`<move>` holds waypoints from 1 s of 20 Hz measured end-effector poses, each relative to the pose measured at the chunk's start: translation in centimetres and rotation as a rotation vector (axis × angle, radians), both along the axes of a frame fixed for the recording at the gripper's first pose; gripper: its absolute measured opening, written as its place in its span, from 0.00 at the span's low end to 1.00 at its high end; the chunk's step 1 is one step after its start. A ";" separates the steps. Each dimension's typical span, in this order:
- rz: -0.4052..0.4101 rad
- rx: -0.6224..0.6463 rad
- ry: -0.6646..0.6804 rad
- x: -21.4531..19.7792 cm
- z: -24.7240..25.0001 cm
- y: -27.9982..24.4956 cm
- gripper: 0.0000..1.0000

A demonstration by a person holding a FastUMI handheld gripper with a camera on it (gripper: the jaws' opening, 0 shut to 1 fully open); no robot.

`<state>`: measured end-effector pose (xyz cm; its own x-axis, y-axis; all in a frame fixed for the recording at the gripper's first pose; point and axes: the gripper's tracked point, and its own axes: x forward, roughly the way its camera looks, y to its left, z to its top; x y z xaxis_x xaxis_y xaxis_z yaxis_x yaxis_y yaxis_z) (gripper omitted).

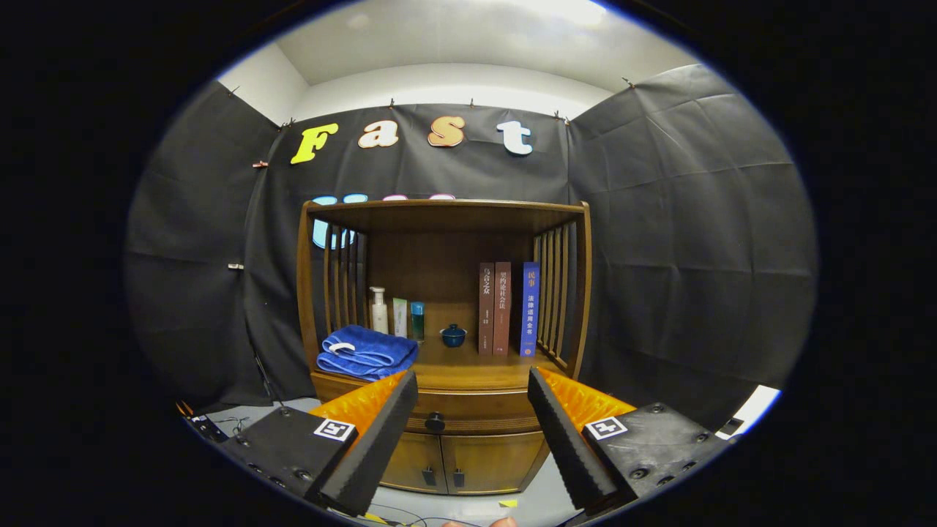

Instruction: Pull open the drawer, take out the items inside it, and place them on the countertop above the cabinet.

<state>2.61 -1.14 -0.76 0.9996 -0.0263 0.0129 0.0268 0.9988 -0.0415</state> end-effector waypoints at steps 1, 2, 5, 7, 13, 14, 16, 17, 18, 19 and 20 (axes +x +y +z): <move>0.000 0.004 0.004 0.5 -0.3 0.0 0.98; -0.001 0.004 0.010 1.3 -0.7 0.0 0.98; 0.000 -0.011 0.027 3.3 -2.4 -0.1 0.98; 0.008 -0.001 0.039 4.8 -4.0 -0.2 0.99; -0.003 0.003 0.113 9.6 -10.6 -0.6 0.99; -0.001 0.004 0.123 10.1 -11.5 -0.6 0.99; 0.005 0.021 0.125 11.7 -13.5 -0.2 0.99; 0.007 0.031 0.124 12.5 -14.4 0.0 0.99; 0.010 0.038 0.125 13.3 -15.2 0.4 0.99; 0.012 0.039 0.125 14.0 -15.9 0.6 0.99; 0.013 0.031 0.126 14.8 -16.7 0.8 0.98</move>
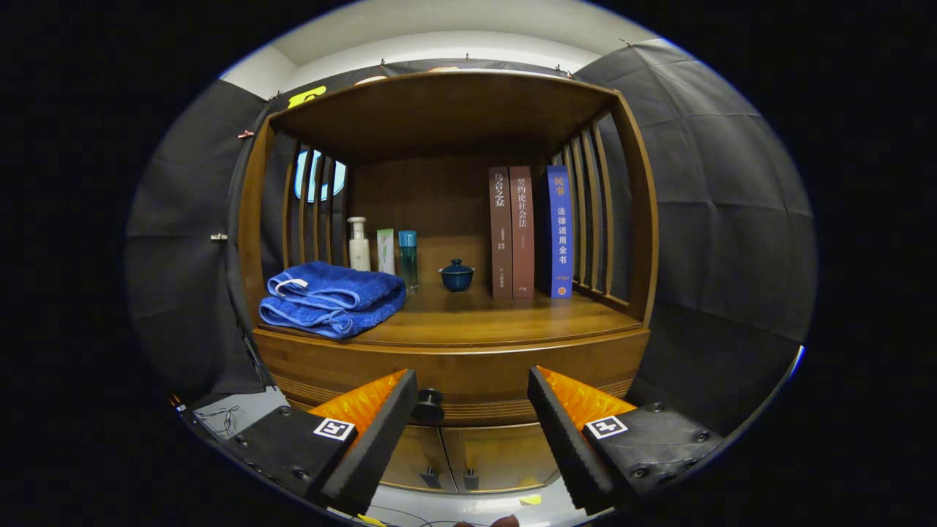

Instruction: Pull open the drawer, take out the items inside it, and place them on the countertop above the cabinet.

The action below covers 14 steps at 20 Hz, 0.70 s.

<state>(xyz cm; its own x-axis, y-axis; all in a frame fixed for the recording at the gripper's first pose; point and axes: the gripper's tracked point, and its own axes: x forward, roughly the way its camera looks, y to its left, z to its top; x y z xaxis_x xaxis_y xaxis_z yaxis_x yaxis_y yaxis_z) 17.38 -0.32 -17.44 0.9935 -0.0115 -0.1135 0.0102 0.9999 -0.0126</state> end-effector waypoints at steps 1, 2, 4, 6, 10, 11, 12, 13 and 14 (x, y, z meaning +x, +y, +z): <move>-0.001 -0.012 0.002 0.7 -0.8 0.0 0.99; 0.002 -0.021 0.005 1.4 -1.6 0.2 0.99; 0.023 -0.016 0.022 2.7 -3.2 1.0 0.98; 0.040 -0.004 0.037 3.7 -4.5 2.0 0.99; 0.049 -0.011 0.067 5.2 -7.0 3.4 0.99; 0.056 -0.009 0.083 5.5 -7.7 3.9 0.99; 0.059 -0.007 0.097 5.9 -8.3 4.0 0.96; 0.069 0.004 0.102 6.1 -8.8 4.3 0.85; 0.079 0.011 0.109 6.1 -9.1 4.9 0.75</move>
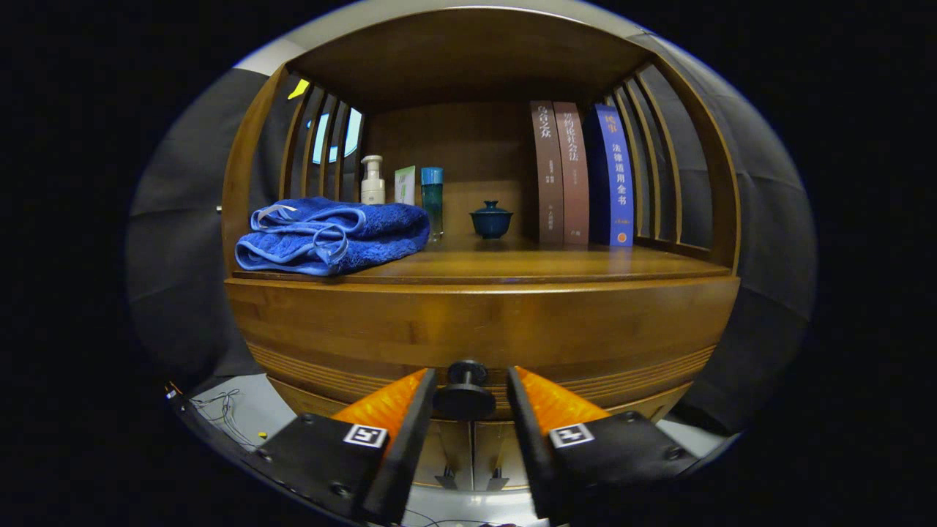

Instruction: Pull open the drawer, take out the items inside it, and place them on the countertop above the cabinet.

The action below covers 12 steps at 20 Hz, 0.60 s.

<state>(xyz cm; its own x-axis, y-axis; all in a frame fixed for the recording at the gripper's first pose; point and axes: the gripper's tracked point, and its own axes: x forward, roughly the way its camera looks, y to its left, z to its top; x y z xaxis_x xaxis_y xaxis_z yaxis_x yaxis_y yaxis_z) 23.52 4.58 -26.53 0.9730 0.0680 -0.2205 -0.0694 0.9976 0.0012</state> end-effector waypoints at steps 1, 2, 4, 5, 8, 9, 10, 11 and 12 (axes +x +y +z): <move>-0.007 -0.010 -0.010 0.1 -0.1 -0.1 0.65; -0.010 -0.028 0.013 -0.2 -0.5 -0.1 0.55; -0.014 -0.039 0.007 0.0 -0.6 -0.1 0.49; -0.014 -0.027 0.002 0.0 -0.9 0.1 0.46; -0.003 0.000 0.005 -0.2 -0.2 -0.2 0.30; -0.005 -0.003 0.011 -0.5 -0.2 -0.2 0.30; -0.008 -0.011 0.011 -0.9 -0.2 -0.4 0.30; -0.010 -0.019 0.012 -1.6 0.0 -0.3 0.30; -0.009 -0.023 0.011 -2.0 -0.1 -0.3 0.30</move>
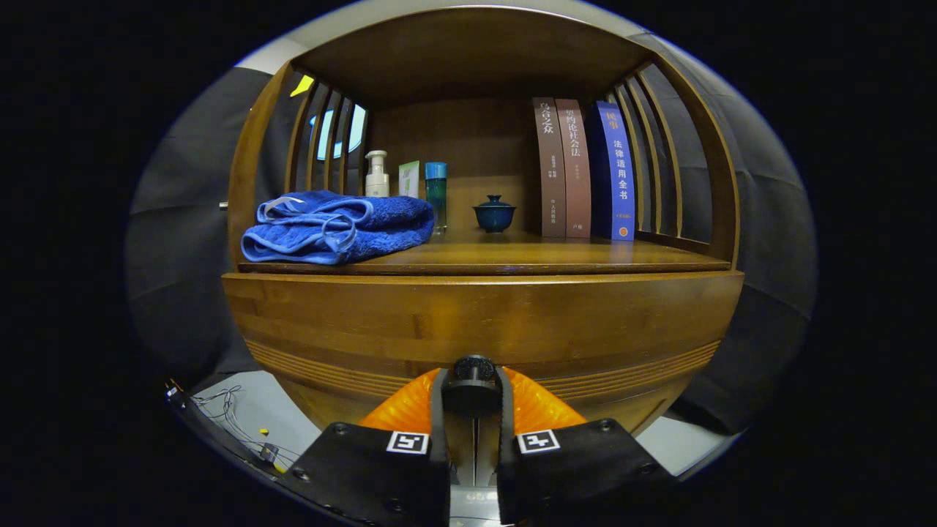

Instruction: Pull open the drawer, take out the items inside it, and place them on the countertop above the cabinet.

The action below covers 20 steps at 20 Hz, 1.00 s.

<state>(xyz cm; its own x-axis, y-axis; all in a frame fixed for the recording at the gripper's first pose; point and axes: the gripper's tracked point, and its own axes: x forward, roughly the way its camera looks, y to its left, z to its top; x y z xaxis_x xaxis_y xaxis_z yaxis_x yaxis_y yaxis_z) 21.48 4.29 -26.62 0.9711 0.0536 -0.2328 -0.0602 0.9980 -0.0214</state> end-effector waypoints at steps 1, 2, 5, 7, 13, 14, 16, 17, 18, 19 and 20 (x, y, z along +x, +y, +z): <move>0.003 0.009 -0.001 -0.8 0.0 0.0 0.30; 0.005 0.020 0.001 -1.5 0.0 0.0 0.30; -0.004 0.004 0.005 -3.8 0.2 -0.2 0.29; -0.013 -0.004 0.008 -5.5 0.2 -0.3 0.29; -0.014 -0.021 0.011 -9.9 0.3 -0.1 0.29; -0.014 -0.022 0.011 -10.5 0.3 -0.1 0.29; -0.013 -0.020 0.015 -11.6 0.3 -0.2 0.29; -0.014 -0.018 0.019 -12.0 0.1 -0.2 0.29; -0.015 -0.018 0.025 -12.5 -0.1 -0.3 0.29; -0.014 -0.022 0.031 -12.8 -0.3 -0.3 0.29; -0.015 -0.021 0.022 -13.0 -0.1 -0.3 0.29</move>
<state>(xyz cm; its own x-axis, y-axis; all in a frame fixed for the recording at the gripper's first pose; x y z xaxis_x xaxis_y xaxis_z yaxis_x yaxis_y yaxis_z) 8.48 3.97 -26.70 0.9664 0.0342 -0.2548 -0.0463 0.9981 -0.0415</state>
